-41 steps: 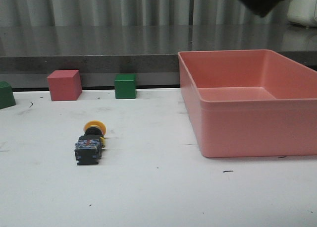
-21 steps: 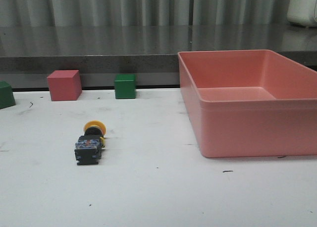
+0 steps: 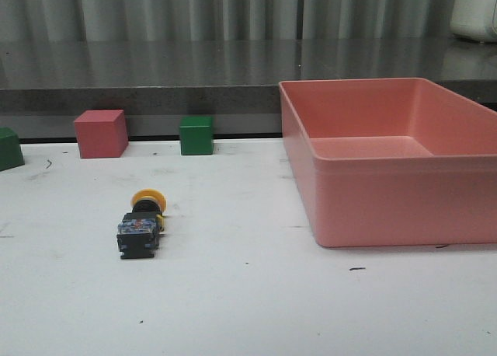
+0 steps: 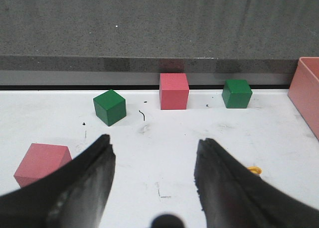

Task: Place and stand button with both arms
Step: 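Open the right gripper, release the button, and withdraw, then lower the left gripper over the button and grasp its body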

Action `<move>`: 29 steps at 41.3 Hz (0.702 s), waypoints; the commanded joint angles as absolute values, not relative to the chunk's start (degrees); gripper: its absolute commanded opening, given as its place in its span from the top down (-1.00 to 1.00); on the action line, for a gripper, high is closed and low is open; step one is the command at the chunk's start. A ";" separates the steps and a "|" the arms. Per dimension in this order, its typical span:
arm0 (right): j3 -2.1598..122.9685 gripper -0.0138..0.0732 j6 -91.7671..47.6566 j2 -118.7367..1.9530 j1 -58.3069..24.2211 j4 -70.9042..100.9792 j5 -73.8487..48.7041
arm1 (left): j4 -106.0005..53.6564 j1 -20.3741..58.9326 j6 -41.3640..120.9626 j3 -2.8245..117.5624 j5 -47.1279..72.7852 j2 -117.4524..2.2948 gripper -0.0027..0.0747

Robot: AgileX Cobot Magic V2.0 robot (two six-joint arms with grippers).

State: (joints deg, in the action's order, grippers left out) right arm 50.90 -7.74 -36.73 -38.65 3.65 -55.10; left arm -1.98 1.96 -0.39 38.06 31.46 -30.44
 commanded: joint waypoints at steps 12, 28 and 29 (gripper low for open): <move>51.96 -0.41 -8.44 -36.73 -38.39 4.15 -52.05 | -3.65 2.32 -0.98 40.07 25.61 -32.94 -0.01; 51.96 -0.41 -8.44 -36.73 -38.39 4.15 -52.05 | -2.02 11.03 -0.98 40.50 25.41 -38.50 -0.06; 51.96 -0.41 -8.44 -36.73 -38.39 4.15 -52.05 | -2.02 11.79 -0.98 40.50 25.41 -39.25 -0.08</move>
